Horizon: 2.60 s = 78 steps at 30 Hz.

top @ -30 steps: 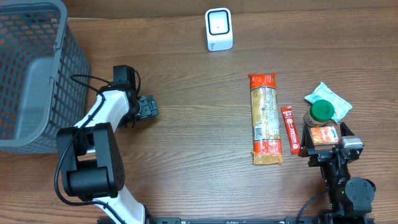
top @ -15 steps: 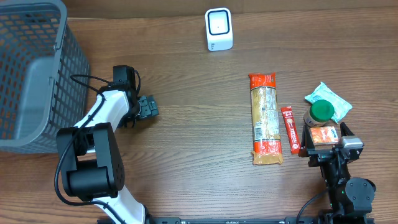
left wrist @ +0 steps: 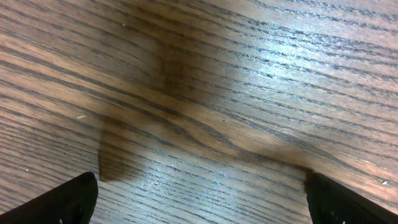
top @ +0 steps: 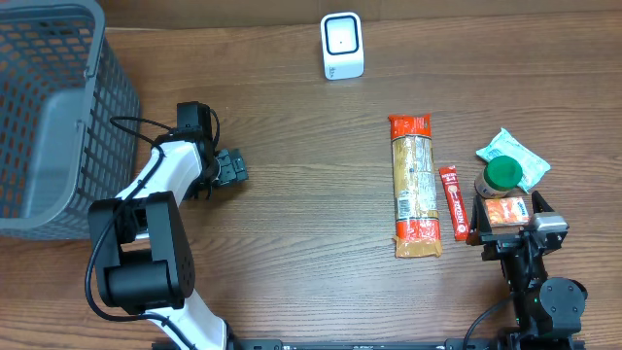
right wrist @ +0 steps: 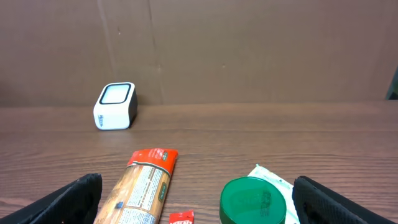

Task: Scan the item barcode

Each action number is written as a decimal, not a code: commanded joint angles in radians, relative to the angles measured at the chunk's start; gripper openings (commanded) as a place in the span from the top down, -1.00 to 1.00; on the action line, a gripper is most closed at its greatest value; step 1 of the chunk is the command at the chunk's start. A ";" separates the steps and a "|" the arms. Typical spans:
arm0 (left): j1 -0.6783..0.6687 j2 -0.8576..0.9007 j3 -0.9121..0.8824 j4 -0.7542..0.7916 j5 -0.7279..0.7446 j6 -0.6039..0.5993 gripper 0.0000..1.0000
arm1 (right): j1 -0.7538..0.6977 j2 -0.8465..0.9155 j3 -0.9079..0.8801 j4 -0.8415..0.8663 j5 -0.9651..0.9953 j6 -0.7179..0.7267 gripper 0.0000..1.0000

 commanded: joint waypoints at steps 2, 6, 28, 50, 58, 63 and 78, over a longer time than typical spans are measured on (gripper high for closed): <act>0.005 0.033 -0.023 -0.006 -0.053 0.020 -1.00 | -0.003 -0.009 -0.011 0.008 -0.005 -0.005 -1.00; 0.004 -0.014 -0.023 -0.006 -0.053 0.020 -0.99 | -0.003 -0.009 -0.011 0.008 -0.005 -0.005 -1.00; 0.004 -0.862 -0.023 -0.009 -0.053 0.020 -0.99 | -0.003 -0.009 -0.011 0.008 -0.005 -0.005 -1.00; 0.004 -1.109 -0.026 -0.274 -0.053 0.020 -1.00 | -0.003 -0.009 -0.011 0.008 -0.005 -0.005 -1.00; 0.004 -1.258 -0.037 -0.398 -0.087 0.021 -0.99 | -0.003 -0.009 -0.011 0.008 -0.005 -0.005 -1.00; 0.003 -1.363 -0.087 -0.397 -0.090 0.005 -0.99 | -0.003 -0.009 -0.011 0.008 -0.005 -0.005 -1.00; -0.050 -1.708 -0.494 0.212 -0.033 -0.025 -1.00 | -0.003 -0.009 -0.011 0.008 -0.005 -0.005 -1.00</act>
